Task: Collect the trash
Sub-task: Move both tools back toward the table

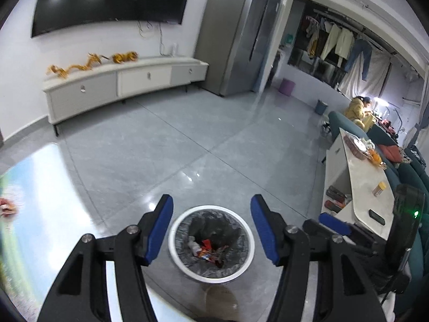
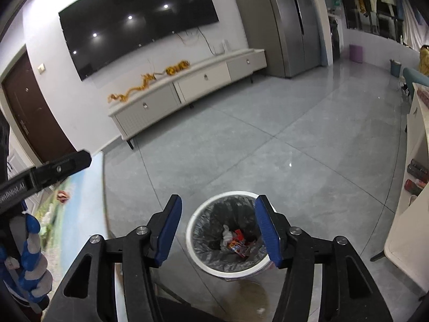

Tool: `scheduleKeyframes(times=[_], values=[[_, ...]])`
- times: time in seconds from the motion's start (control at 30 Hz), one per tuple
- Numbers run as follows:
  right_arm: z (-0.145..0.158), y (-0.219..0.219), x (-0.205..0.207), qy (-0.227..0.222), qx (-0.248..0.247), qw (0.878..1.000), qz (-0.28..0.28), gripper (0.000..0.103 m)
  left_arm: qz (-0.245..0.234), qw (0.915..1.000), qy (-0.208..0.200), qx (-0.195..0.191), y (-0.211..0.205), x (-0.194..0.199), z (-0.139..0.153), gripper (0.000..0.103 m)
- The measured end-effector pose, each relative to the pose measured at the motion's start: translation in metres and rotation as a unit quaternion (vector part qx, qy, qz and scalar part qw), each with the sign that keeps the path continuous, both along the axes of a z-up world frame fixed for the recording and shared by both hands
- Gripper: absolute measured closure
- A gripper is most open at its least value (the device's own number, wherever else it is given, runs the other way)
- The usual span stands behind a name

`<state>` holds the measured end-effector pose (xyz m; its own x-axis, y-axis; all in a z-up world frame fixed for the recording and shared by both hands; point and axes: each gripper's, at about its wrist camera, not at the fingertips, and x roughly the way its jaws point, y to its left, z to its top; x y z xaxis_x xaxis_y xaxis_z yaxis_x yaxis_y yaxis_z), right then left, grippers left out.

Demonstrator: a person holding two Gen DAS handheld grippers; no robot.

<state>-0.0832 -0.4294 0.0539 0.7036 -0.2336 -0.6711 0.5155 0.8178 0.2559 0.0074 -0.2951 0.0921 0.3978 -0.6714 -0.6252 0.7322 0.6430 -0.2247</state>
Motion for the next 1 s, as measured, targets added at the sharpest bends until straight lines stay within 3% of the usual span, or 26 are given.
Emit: scheduleKeyframes(times=[0.17,0.2,0.27,0.4,0.57,0.8,0.9,1.0], values=[[0.029,0.034,-0.001,-0.019,-0.028,0.999,0.041,0.047,0.042,0.9987,-0.026,-0.015,0.053,-0.015,0.023,0.043],[0.033,0.04,0.0,-0.022,-0.031,0.998,0.05,0.047,0.056,0.9978,-0.033,-0.016,0.068,-0.018,0.025,0.037],[0.04,0.052,0.006,-0.032,-0.035,0.996,0.071,0.046,0.088,0.9951,-0.04,-0.021,0.099,-0.022,0.026,0.031],[0.046,0.083,0.024,-0.047,-0.034,0.991,0.121,0.046,0.155,0.9863,-0.054,-0.009,0.162,-0.026,0.018,0.031],[0.055,0.126,0.042,-0.06,-0.036,0.981,0.182,0.046,0.241,0.9691,-0.048,0.023,0.244,-0.028,-0.007,0.031],[0.07,0.172,0.066,-0.075,-0.044,0.965,0.248,0.042,0.35,0.935,-0.029,0.049,0.362,-0.037,-0.046,0.031],[0.068,0.194,0.082,-0.073,-0.039,0.959,0.271,0.042,0.382,0.9227,-0.019,0.051,0.401,-0.036,-0.058,0.031],[0.061,0.211,0.106,-0.062,-0.033,0.952,0.296,0.042,0.398,0.916,-0.011,0.051,0.423,-0.029,-0.065,0.031]])
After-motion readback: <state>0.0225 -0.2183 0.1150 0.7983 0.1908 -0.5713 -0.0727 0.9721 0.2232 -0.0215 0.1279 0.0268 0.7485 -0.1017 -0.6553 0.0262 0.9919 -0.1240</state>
